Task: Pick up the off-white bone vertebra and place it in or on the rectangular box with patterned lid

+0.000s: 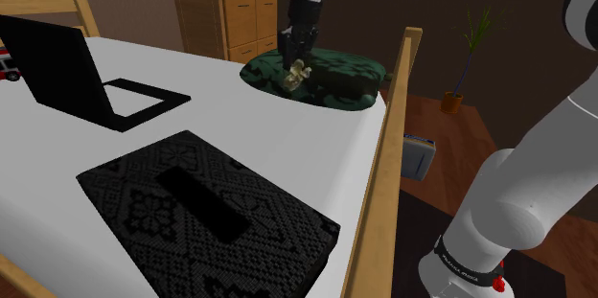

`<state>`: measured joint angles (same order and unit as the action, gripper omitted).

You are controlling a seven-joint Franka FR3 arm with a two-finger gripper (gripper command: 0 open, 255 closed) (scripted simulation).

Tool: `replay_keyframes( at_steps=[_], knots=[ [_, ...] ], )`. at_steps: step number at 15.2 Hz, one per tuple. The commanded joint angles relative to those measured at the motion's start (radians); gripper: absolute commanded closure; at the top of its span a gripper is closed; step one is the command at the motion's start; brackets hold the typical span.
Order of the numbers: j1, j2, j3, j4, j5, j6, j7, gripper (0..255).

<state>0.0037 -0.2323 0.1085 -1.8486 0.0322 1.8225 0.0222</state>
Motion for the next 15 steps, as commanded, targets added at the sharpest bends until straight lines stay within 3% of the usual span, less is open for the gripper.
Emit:
replay_keyframes(
  at_steps=[1,9,15],
  knots=[
    [0.000,0.006,0.001,0.036,-0.001,-0.030,0.003,255],
    [0.000,0.036,0.002,0.166,-0.005,-0.131,0.006,255],
    [0.053,0.002,0.092,0.149,-0.010,-0.145,0.149,255]
  ],
)
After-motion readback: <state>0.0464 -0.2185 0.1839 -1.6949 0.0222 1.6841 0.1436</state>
